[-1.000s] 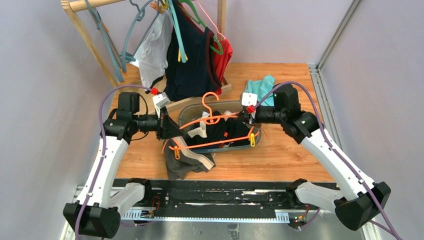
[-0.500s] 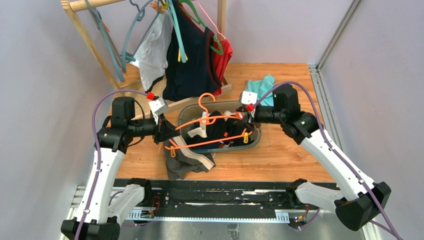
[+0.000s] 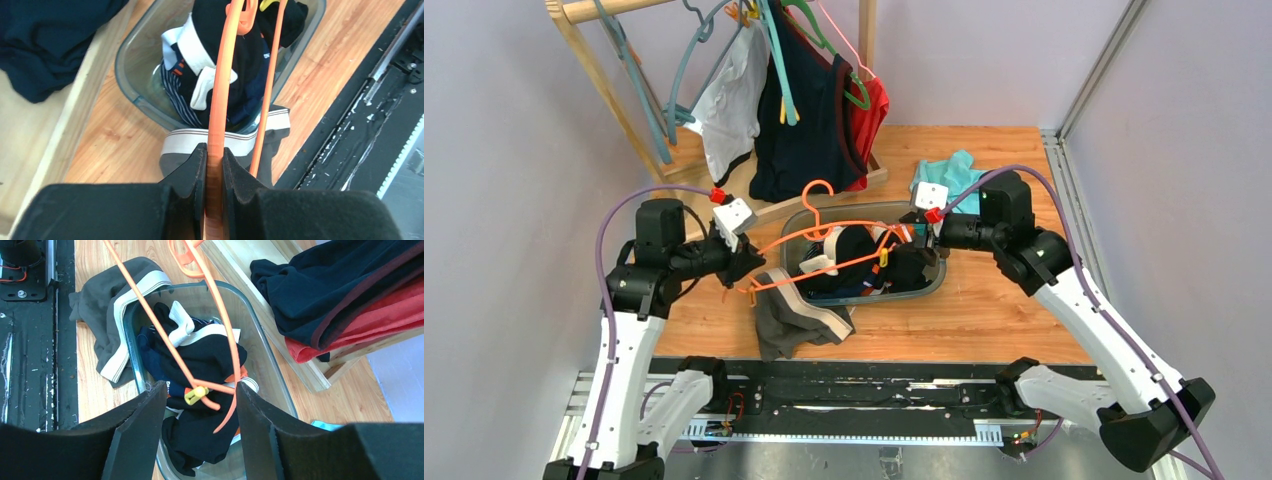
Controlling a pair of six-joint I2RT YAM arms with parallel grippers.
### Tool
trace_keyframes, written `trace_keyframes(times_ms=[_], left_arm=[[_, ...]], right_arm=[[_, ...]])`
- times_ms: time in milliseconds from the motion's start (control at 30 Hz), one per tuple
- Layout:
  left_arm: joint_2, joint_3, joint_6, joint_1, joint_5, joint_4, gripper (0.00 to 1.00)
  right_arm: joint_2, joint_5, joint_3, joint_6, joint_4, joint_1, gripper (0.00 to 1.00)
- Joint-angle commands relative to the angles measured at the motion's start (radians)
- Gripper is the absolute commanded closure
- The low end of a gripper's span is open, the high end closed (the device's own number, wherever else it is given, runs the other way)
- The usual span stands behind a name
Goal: Remove the underwear clipped to the hanger
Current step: Place the hanger at the clothesline.
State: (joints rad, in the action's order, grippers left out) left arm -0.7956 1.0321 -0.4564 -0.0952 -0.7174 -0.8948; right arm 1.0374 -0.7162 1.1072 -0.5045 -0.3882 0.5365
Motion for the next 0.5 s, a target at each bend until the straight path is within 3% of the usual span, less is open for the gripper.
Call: trace_keyframes(times_ms=[0,467], left_arm=[[0.023,0.083,-0.039,-0.006,0.086,-0.051,1.0],[0.069,0.29,-0.041,-0.006,0.392,-0.187,1.0]], right_arm=[[-0.02,0.005,0.004,0.004,0.01,0.006,0.45],[-0.024,0.021,-0.021,-0.018,0.012,0.006,0.46]])
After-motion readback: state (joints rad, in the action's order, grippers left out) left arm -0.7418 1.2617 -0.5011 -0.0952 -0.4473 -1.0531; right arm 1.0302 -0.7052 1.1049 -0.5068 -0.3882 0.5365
